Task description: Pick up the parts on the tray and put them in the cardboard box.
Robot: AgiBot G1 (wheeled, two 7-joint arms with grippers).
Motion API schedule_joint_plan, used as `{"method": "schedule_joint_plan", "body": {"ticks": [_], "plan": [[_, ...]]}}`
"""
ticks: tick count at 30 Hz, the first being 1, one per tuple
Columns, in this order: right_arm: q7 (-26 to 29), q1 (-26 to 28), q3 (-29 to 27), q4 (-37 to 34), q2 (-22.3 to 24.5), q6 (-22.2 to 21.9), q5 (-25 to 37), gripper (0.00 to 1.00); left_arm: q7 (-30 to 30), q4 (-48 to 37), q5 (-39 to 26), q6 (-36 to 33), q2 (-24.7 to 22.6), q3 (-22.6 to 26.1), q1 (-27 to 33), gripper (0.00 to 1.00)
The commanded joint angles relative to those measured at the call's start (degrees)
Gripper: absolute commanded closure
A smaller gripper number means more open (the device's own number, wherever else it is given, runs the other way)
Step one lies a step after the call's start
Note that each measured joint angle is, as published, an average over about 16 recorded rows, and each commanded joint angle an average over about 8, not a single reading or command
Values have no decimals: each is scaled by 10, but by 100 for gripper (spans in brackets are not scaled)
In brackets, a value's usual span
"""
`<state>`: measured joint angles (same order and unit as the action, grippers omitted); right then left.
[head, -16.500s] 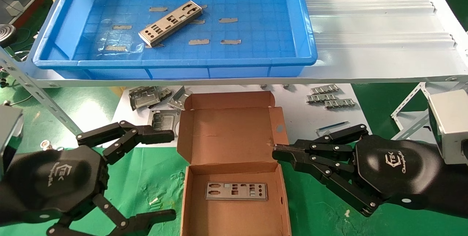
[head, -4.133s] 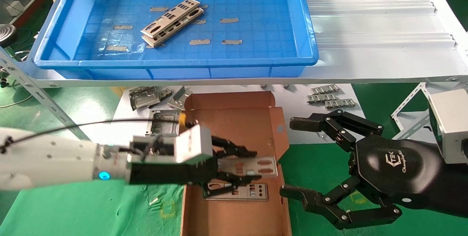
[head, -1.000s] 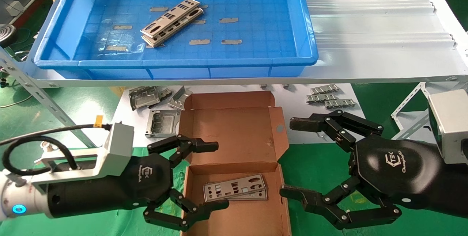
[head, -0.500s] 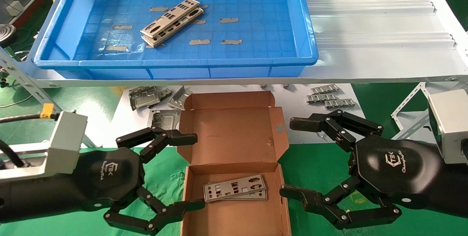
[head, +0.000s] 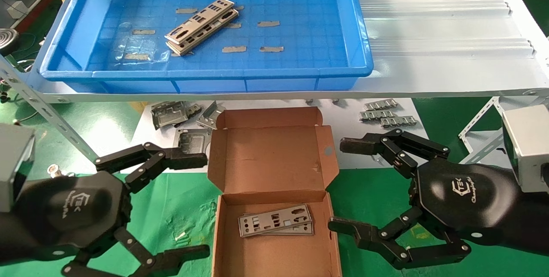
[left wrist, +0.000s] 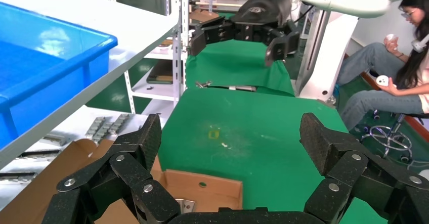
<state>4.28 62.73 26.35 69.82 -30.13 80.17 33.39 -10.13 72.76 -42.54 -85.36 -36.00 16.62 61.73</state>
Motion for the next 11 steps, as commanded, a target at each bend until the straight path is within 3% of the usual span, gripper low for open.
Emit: {"method": "schedule_joint_plan", "body": {"ticks": [1, 11], "plan": [[0, 0, 0, 0, 0, 0, 0, 0, -5, 7, 6, -3, 8, -5, -1, 0], [0, 0, 0, 0, 0, 0, 0, 0, -9, 15, 14, -7, 17, -11, -3, 0]]}}
